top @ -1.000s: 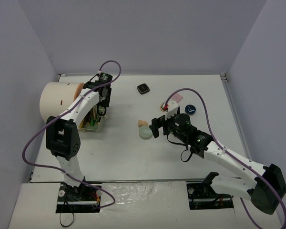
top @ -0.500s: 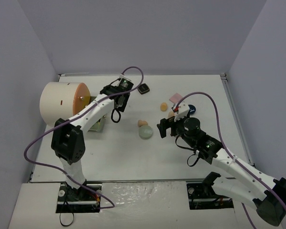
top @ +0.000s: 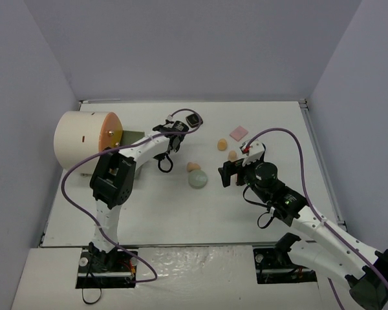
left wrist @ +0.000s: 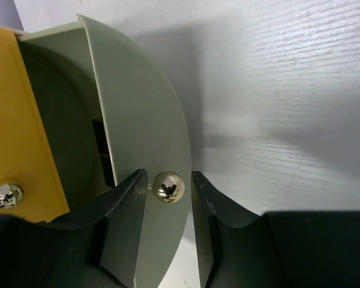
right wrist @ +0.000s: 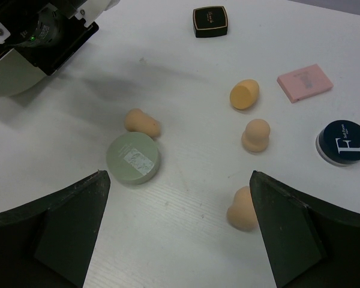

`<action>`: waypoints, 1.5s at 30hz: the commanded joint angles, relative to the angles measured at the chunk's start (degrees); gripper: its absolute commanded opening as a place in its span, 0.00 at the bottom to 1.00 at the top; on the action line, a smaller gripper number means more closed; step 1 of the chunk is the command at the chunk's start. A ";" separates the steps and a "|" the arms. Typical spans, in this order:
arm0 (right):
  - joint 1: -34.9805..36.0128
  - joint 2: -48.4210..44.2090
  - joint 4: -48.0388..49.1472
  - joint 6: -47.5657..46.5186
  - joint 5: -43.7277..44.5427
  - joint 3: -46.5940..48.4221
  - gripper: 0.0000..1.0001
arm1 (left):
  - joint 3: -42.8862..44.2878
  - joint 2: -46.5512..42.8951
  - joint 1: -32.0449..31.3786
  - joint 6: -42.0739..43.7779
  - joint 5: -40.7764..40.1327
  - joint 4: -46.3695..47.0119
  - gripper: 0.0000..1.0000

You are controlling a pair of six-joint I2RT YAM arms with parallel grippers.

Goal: Organize the makeup

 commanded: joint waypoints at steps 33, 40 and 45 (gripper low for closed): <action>-0.60 0.80 3.94 -0.11 -0.35 -0.50 1.00 | -0.34 -1.67 4.89 0.13 -9.05 -4.19 0.38; -0.60 0.80 3.88 -0.11 -0.25 -0.50 1.00 | -0.50 -1.83 7.91 0.13 -7.77 -3.88 0.39; -0.51 0.99 3.88 -0.18 -0.26 -0.50 1.00 | -0.60 -2.10 9.26 0.10 -7.21 -3.61 0.43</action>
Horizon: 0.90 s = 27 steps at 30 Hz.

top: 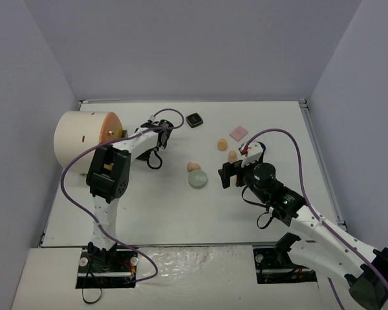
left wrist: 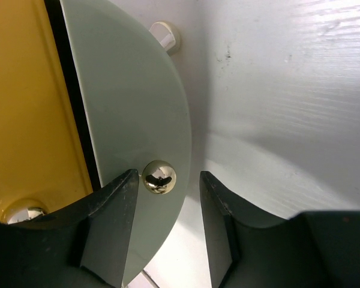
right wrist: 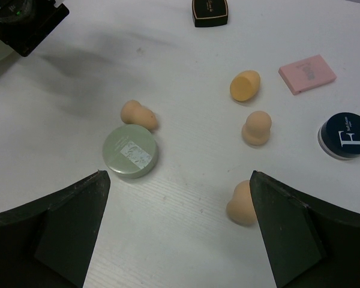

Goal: Organize the makeup

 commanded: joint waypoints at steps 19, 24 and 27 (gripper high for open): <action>-0.38 0.59 3.92 -0.18 -0.11 0.56 1.00 | 0.99 -6.59 1.51 -1.69 1.72 -2.90 0.64; -0.38 1.00 4.16 -0.17 -0.38 0.49 1.00 | 2.38 -11.23 -2.51 -2.96 2.44 -5.14 0.60; -0.46 0.53 4.25 -0.23 -0.46 0.37 1.00 | 3.61 -14.01 -2.67 -2.63 1.62 -5.70 0.55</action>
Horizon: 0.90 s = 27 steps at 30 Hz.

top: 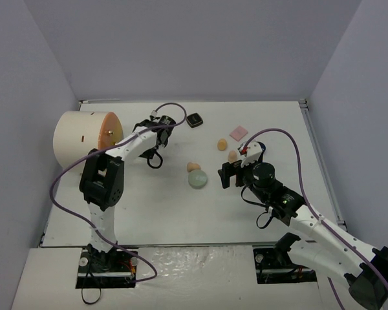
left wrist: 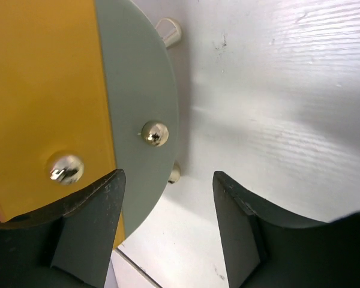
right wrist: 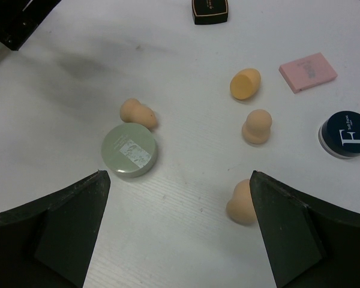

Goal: Organize the makeup

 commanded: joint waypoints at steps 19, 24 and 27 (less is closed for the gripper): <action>-0.60 -0.28 4.31 0.09 -0.70 -0.04 1.00 | 5.11 -4.33 1.36 6.22 -17.13 -0.03 0.44; -0.54 0.05 4.42 0.11 -0.78 0.03 1.00 | 3.18 -4.27 1.70 6.78 -17.93 1.70 0.44; -0.60 -0.10 4.49 0.10 -0.78 -0.04 1.00 | 2.51 -3.66 1.70 7.00 -18.75 2.22 0.44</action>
